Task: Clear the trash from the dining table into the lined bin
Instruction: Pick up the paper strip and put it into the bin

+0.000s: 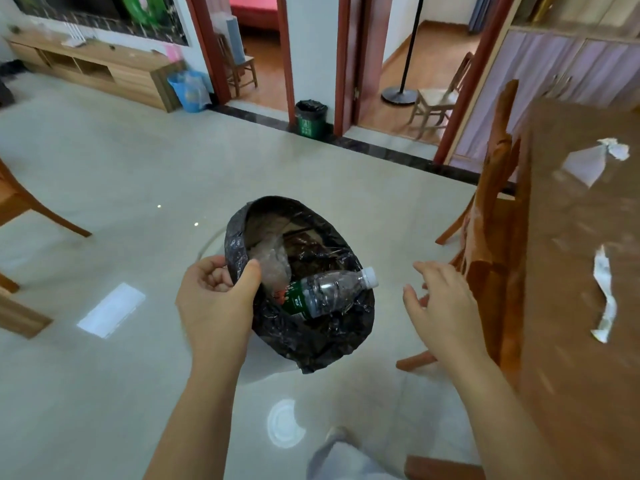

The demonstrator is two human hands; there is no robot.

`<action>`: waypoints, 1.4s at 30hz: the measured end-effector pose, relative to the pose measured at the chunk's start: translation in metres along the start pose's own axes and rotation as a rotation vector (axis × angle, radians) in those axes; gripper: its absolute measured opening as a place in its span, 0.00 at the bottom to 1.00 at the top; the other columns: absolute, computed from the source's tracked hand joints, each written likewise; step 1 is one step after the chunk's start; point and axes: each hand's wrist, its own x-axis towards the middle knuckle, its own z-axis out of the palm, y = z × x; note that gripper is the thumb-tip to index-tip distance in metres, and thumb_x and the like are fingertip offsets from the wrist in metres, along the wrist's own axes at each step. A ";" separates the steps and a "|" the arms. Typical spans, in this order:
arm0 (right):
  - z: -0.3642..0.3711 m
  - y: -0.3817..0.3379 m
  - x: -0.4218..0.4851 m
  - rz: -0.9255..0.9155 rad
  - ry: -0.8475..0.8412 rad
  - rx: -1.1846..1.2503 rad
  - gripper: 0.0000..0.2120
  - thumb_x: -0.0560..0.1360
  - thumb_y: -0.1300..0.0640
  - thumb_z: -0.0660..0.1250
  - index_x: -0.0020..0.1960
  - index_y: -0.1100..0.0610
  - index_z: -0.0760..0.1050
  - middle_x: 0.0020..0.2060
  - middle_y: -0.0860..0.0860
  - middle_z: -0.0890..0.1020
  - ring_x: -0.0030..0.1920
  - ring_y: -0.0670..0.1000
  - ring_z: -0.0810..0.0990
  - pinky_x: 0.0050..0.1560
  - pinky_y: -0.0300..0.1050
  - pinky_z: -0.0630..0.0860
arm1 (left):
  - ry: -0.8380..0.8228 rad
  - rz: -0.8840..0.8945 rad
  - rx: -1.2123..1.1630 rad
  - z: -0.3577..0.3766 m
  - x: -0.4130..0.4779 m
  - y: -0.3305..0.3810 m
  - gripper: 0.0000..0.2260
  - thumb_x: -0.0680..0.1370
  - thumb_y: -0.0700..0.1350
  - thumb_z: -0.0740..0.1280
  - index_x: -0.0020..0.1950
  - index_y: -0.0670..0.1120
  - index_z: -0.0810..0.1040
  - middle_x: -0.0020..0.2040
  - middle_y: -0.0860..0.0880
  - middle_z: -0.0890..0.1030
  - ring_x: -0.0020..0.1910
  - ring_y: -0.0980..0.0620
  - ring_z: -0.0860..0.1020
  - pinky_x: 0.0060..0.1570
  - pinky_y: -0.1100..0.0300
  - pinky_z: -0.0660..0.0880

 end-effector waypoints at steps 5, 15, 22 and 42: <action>-0.007 -0.010 0.073 0.039 0.109 -0.030 0.18 0.74 0.52 0.62 0.63 0.55 0.69 0.62 0.56 0.74 0.63 0.56 0.70 0.62 0.57 0.71 | -0.092 0.048 -0.080 0.067 0.061 0.013 0.10 0.67 0.43 0.73 0.42 0.51 0.73 0.30 0.54 0.68 0.26 0.63 0.67 0.30 0.67 0.68; 0.012 -0.025 0.172 0.263 0.290 -0.092 0.17 0.73 0.57 0.65 0.60 0.59 0.72 0.58 0.59 0.77 0.59 0.58 0.73 0.60 0.57 0.72 | -0.445 -0.002 -0.141 0.194 0.187 0.007 0.09 0.67 0.43 0.72 0.42 0.48 0.74 0.30 0.52 0.68 0.30 0.56 0.66 0.34 0.64 0.68; 0.019 -0.040 0.224 0.551 0.439 -0.164 0.15 0.74 0.53 0.62 0.57 0.59 0.74 0.55 0.58 0.78 0.56 0.56 0.75 0.59 0.48 0.70 | -0.771 0.081 -0.167 0.297 0.262 0.033 0.09 0.69 0.40 0.72 0.41 0.49 0.73 0.30 0.53 0.68 0.26 0.62 0.66 0.30 0.70 0.68; -0.062 0.102 0.310 0.950 0.844 -0.193 0.17 0.71 0.63 0.66 0.59 0.61 0.73 0.54 0.61 0.77 0.54 0.63 0.74 0.54 0.54 0.72 | -1.277 -0.001 -0.429 0.583 0.171 0.089 0.08 0.69 0.40 0.71 0.41 0.46 0.73 0.29 0.51 0.69 0.28 0.57 0.68 0.30 0.66 0.69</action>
